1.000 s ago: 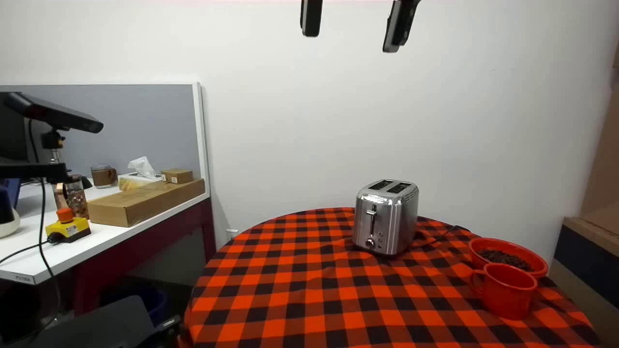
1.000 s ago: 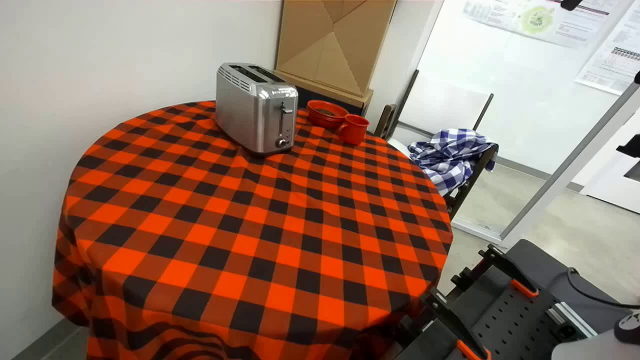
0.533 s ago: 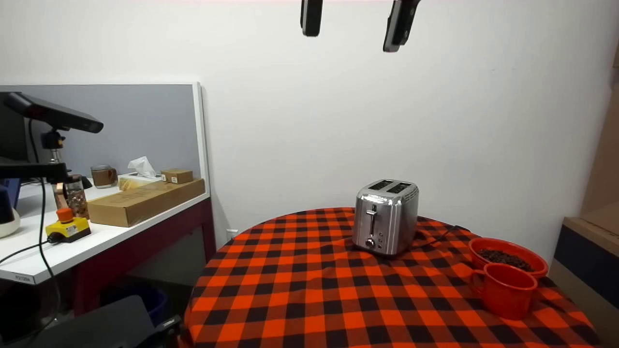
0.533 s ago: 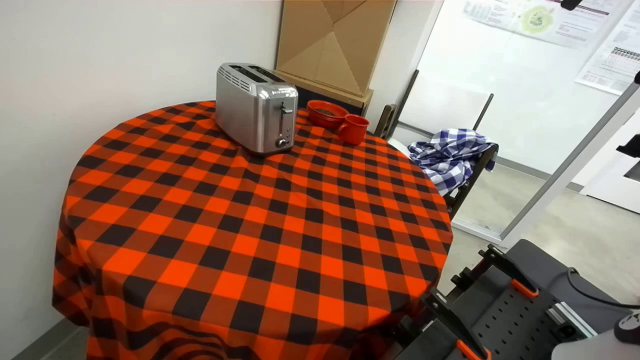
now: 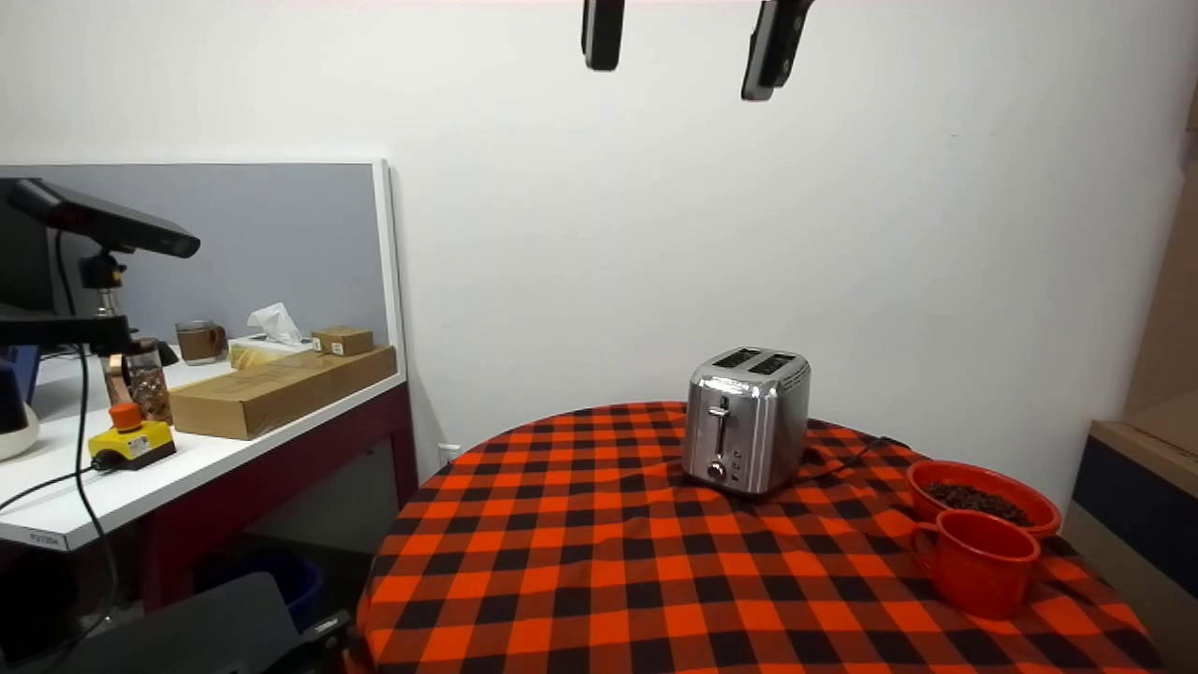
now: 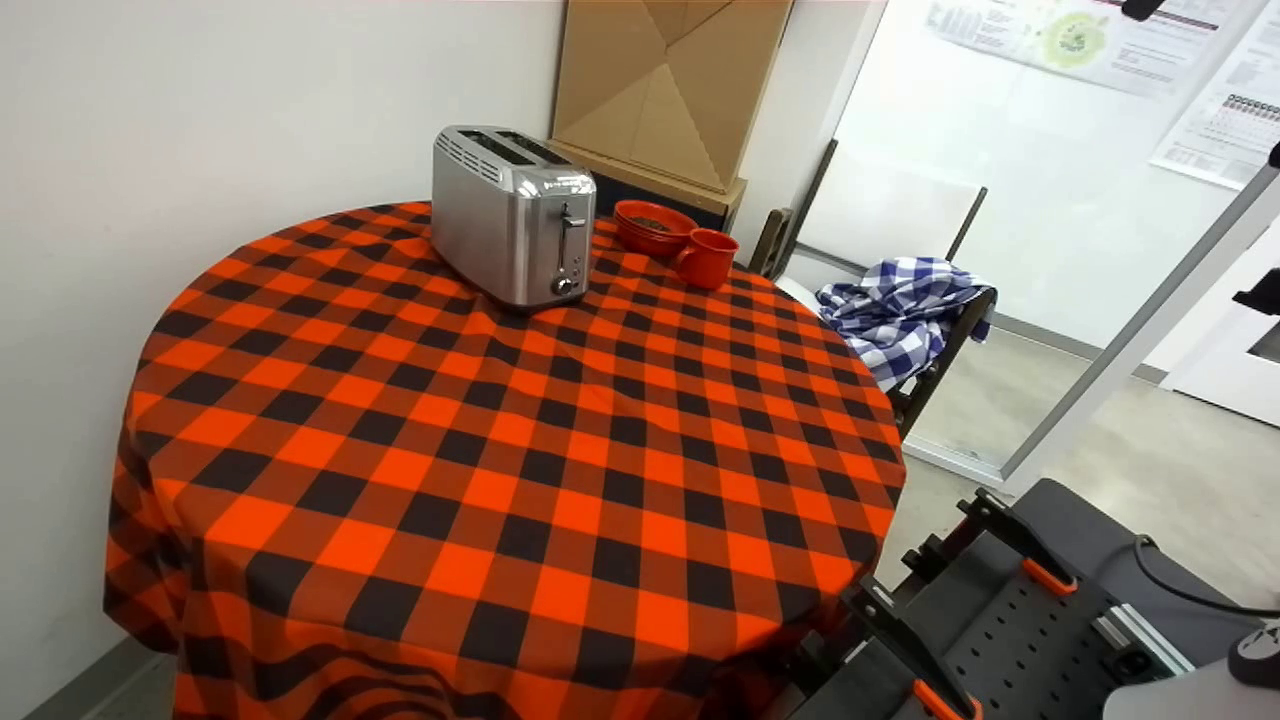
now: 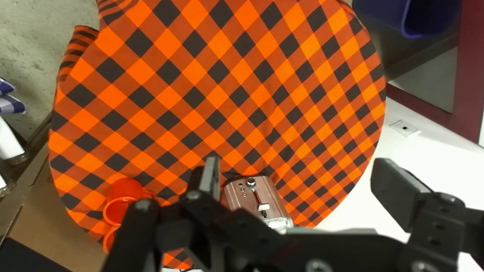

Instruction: Push down the switch of the toaster

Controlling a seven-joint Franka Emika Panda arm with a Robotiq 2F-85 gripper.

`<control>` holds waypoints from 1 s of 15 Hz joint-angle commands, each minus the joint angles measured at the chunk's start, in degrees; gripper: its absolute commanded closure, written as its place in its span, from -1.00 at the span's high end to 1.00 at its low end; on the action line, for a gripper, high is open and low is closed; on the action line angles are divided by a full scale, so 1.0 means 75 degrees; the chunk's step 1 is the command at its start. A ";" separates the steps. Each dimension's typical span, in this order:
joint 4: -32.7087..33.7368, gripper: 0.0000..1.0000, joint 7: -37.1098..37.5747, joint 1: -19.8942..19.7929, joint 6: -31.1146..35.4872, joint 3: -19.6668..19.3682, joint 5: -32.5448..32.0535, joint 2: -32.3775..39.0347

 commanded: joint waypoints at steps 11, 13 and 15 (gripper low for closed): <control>0.0148 1.00 0.0600 -0.0651 0.0565 0.0753 -0.0189 0.0610; 0.0305 1.00 0.0778 -0.0531 0.0947 0.1009 -0.0118 0.0991; 0.0479 1.00 0.1000 -0.0415 0.1327 0.1331 -0.0043 0.1401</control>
